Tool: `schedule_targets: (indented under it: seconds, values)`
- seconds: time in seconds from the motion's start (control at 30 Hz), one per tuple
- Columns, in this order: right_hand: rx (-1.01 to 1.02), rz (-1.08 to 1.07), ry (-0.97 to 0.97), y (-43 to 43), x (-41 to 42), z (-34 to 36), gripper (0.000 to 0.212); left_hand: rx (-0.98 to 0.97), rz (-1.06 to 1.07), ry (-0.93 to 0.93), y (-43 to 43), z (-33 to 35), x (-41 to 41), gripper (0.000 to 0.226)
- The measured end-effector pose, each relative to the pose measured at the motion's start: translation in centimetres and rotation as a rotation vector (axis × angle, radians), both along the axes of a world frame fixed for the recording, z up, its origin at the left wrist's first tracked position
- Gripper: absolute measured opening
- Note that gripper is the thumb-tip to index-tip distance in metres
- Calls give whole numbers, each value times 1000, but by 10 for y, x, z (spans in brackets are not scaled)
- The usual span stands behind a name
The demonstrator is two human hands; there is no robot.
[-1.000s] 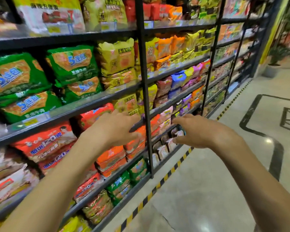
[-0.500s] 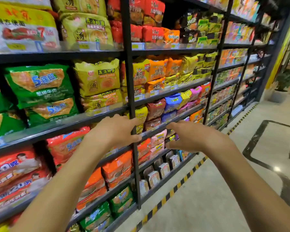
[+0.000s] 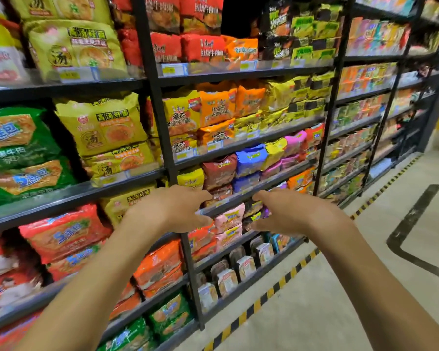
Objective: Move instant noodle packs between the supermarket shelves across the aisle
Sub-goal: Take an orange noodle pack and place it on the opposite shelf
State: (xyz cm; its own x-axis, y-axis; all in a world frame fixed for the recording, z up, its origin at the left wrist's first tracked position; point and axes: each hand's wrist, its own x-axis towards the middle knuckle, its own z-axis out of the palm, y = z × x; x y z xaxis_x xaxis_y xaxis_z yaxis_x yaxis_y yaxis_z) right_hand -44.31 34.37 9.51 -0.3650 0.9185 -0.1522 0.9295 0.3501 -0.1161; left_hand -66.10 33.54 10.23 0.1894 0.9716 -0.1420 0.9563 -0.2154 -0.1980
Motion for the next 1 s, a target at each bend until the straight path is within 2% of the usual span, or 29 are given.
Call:
schedule_targets:
  seconds: [0.47, 0.57, 1.0]
  values:
    - [5, 140, 2, 96, 169, 7, 67, 3, 152, 6, 68, 12, 173, 66]
    - [2, 149, 14, 112, 188, 1, 61, 31, 155, 6, 82, 10, 192, 63]
    - [-53, 162, 3, 214, 234, -14, 69, 29, 160, -13, 186, -10, 231, 68]
